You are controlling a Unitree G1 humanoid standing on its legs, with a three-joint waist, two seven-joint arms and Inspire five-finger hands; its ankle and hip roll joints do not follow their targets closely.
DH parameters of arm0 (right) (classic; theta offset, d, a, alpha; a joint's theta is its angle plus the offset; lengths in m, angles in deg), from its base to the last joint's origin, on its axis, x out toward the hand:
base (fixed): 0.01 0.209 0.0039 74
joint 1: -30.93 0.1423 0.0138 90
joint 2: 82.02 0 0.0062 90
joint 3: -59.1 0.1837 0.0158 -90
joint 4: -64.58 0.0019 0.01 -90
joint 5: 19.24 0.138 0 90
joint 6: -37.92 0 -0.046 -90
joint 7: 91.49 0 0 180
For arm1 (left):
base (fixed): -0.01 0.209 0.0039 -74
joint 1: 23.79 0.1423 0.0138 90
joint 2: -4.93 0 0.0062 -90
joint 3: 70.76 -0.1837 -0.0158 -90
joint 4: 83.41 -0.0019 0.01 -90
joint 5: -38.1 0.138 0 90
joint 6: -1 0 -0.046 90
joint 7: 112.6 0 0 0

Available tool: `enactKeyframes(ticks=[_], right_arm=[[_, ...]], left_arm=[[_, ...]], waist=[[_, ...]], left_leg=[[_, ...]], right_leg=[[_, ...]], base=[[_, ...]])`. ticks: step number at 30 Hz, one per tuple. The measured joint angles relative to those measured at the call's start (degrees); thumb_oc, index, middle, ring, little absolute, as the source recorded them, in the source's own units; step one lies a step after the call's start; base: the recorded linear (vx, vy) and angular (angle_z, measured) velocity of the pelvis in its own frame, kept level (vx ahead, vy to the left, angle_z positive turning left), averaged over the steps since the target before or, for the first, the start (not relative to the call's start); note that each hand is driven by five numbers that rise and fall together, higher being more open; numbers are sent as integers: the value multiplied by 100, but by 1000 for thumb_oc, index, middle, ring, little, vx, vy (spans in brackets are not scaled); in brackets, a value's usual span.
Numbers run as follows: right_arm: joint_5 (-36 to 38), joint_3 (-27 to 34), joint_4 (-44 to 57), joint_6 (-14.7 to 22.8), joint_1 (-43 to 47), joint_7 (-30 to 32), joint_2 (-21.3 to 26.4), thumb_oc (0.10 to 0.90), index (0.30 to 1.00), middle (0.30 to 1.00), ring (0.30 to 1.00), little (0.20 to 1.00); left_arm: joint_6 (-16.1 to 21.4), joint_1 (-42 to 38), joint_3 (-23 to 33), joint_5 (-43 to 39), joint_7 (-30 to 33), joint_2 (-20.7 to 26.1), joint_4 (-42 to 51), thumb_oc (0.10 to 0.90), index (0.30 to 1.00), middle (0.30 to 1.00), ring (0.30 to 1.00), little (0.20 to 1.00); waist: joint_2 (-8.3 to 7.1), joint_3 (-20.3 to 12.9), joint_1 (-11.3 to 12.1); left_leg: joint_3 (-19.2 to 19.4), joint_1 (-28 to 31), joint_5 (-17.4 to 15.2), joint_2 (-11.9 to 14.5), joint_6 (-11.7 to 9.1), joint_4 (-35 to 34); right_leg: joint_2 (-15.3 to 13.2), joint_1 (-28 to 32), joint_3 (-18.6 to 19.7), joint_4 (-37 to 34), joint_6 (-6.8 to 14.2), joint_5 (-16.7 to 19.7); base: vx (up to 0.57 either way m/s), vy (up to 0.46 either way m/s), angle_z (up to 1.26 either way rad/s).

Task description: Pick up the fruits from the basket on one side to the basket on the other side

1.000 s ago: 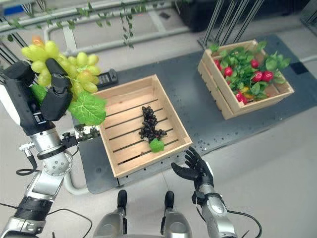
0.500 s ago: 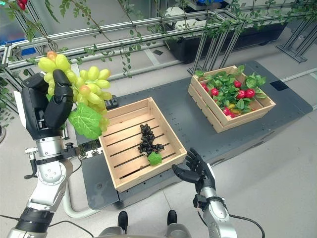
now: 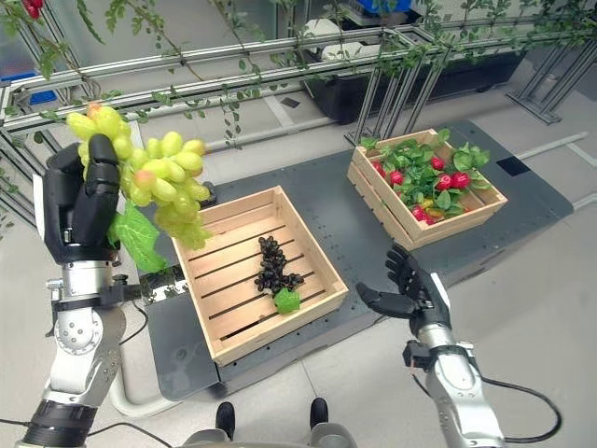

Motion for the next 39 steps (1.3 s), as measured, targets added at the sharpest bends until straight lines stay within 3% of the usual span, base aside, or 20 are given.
enactKeyframes(ticks=[7,11,18,24,31,39], right_arm=[[13,131,797,-10,330,-185,130,800,900,900,900,900],[25,95,1100,-8,659,-477,131,800,900,900,900,900],[249,-383,1405,1,1293,-1138,340,800,900,900,900,900],[379,-613,1496,-18,1408,-1614,535,800,900,900,900,900],[1254,-846,1515,-460,1693,-1936,638,800,900,900,900,900],[2096,-1092,1517,-1356,1770,-2217,625,800,900,900,900,900]], left_arm=[[-283,-34,-48,-10,-328,61,48,400,300,300,300,300],[-408,-109,-200,-157,-719,61,48,400,300,300,300,300],[-955,-259,-871,-258,-1805,281,48,400,300,300,300,300],[-1117,-275,-948,-290,-2249,457,48,400,300,300,300,300],[-1121,-304,-967,-453,-2334,463,48,400,300,300,300,300],[-1120,-305,-967,-352,-2209,463,47,400,300,300,300,300]], waist=[[-2,-2,-119],[1,-4,-82],[13,-10,90],[59,-36,152],[110,-66,199],[107,-68,217]], left_leg=[[40,15,-14,0,21,0],[40,15,-10,-4,14,5],[82,35,-12,-33,18,37],[83,72,-17,-41,24,31],[71,76,-16,-41,25,1],[58,77,-17,-45,25,35]], right_leg=[[-1,-14,29,-2,5,7],[-3,-12,56,-1,5,10],[-24,-16,92,1,15,18],[-37,24,89,0,19,18],[-37,31,86,-2,19,18],[-39,41,49,0,20,18]], base=[[-27,6,-3],[0,0,0],[-3,2,-2],[0,0,0],[0,0,0],[0,0,0]])
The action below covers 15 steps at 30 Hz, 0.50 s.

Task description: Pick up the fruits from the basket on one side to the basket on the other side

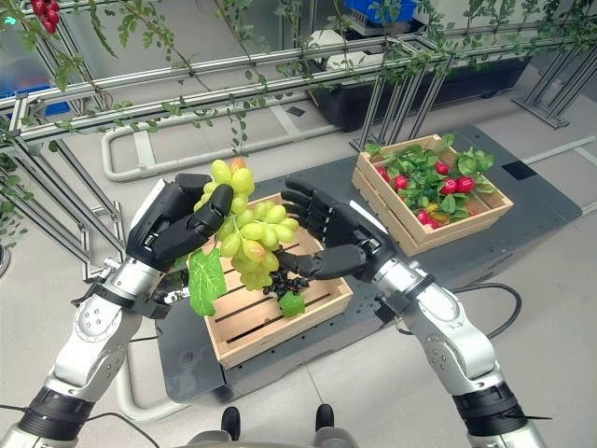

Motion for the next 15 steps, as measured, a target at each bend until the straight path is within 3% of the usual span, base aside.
enactKeyframes(ticks=[6,15], right_arm=[[418,-142,-15,-382,-1,-207,-3,800,900,900,900,900],[620,-147,-65,-487,-5,-254,-125,800,900,900,900,900]], left_arm=[[22,0,0,618,496,7,-7,400,300,300,300,300],[279,0,30,1411,1036,292,-139,400,300,300,300,300]], waist=[[-29,-45,1],[-201,-231,-1]], left_leg=[[-17,17,2,2,-2,0],[-6,17,-2,2,0,-1]], right_leg=[[0,29,-43,0,0,-1],[-5,20,-44,-4,1,-2]], base=[[0,0,0],[0,0,0]])
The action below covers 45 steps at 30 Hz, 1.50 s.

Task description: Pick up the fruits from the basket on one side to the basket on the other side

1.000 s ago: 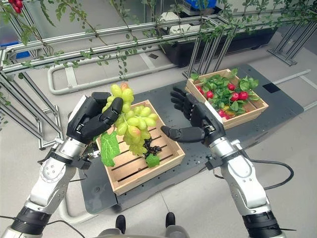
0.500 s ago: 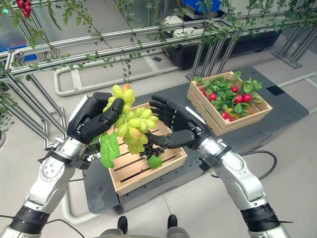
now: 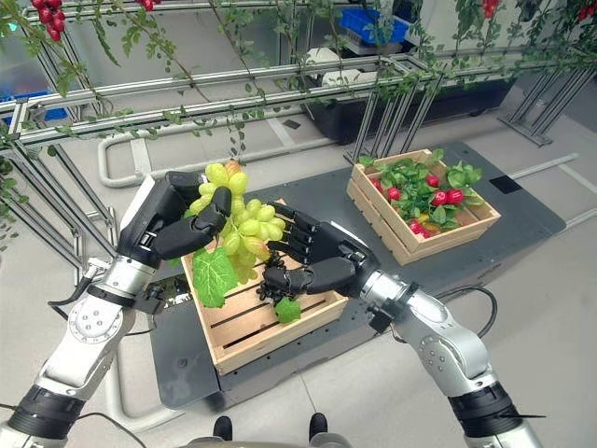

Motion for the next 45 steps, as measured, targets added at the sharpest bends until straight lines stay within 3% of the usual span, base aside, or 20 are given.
enactKeyframes(ticks=[10,31,32,33,34,45], right_arm=[[54,-67,-25,-9,-1,163,-257,800,900,900,900,900],[234,-677,-229,-155,-76,653,-665,800,900,900,900,900],[241,-696,-229,-185,-76,653,-664,634,651,651,651,651],[248,-712,-229,-242,-76,653,-667,547,521,521,521,521],[262,-730,-229,-290,-76,652,-661,400,300,300,300,300],[264,-1106,-451,-384,-122,651,-643,400,300,300,300,300]], left_arm=[[136,-19,-282,510,-2,-7,0,400,300,300,300,300],[135,-19,-985,-82,-373,-302,-2,400,300,300,300,300],[134,-19,-1007,-82,-376,-298,-3,400,300,300,300,300],[133,-19,-1030,-80,-385,-297,-7,400,300,300,300,300],[133,-19,-1044,-80,-407,-294,-12,400,300,300,300,300],[118,-21,-1286,6,-865,-122,-23,400,300,300,300,300]], waist=[[3,-9,-8],[65,-141,-26],[66,-145,-25],[65,-149,-21],[65,-151,-17],[66,-207,-10]], left_leg=[[11,8,1,-1,0,1],[96,21,-3,-1,3,0],[96,21,-3,-1,3,0],[96,21,-2,-1,3,0],[96,21,-2,-1,3,0],[97,16,-3,-1,3,-2]], right_leg=[[1,-1,5,1,0,1],[2,-37,89,0,2,3],[2,-38,90,0,2,3],[2,-38,90,0,2,3],[2,-38,92,0,2,3],[2,-44,98,0,2,3]], base=[[0,0,0],[0,0,0],[0,0,0],[0,0,0],[0,0,0],[0,0,0]])
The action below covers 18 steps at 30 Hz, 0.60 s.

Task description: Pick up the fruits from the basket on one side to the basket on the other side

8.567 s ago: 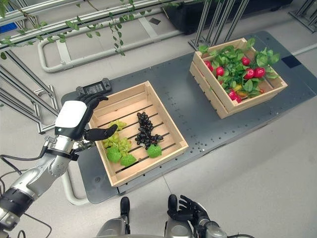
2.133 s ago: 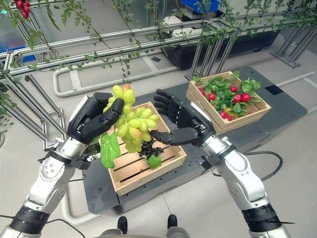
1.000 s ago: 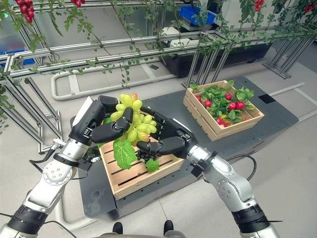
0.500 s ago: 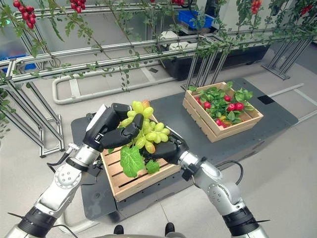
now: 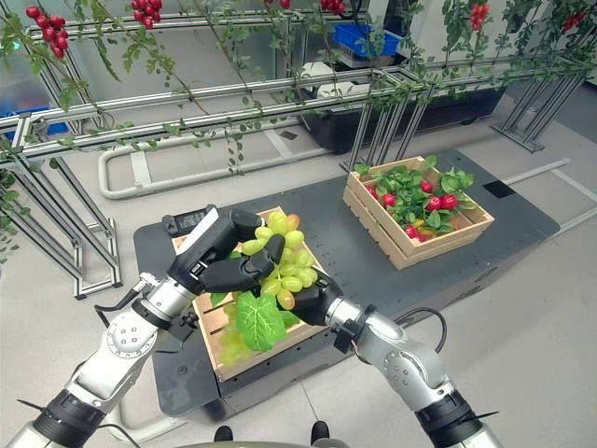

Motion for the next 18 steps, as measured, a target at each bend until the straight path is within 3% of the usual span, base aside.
enactKeyframes(ticks=[1,4,5,6,18], right_arm=[[0,-2,-4,0,-46,0,0,400,300,300,300,300],[1,-4,-4,2,-79,0,-13,400,300,300,300,300],[14,6,-4,12,-118,1,-14,400,300,300,300,300],[21,4,-4,12,-132,2,-17,400,300,300,300,300],[221,256,-163,239,-494,201,-337,400,300,300,300,300]], left_arm=[[0,0,-42,2,-54,1,2,463,394,394,394,394],[-16,0,-48,6,-59,10,2,569,554,554,554,554],[-16,1,-48,6,-59,11,2,720,780,780,780,780],[-16,1,-49,6,-59,11,2,800,900,900,900,900],[17,88,1,175,-7,35,50,800,900,900,900,900]], waist=[[0,0,2],[2,-2,-9],[3,-7,-11],[3,-7,-11],[5,-8,-3]], left_leg=[[0,0,0,0,0,-5],[5,0,-4,1,2,-32],[9,0,-5,2,4,-32],[10,-2,-5,2,4,-33],[66,-19,-31,8,-2,-30]], right_leg=[[0,0,1,-2,0,0],[0,-5,5,-17,0,0],[0,-7,7,-17,0,0],[0,-10,8,-17,0,0],[4,-60,38,-18,3,0]], base=[[0,0,0],[0,0,0],[0,0,0],[0,0,0],[6,-27,-2]])
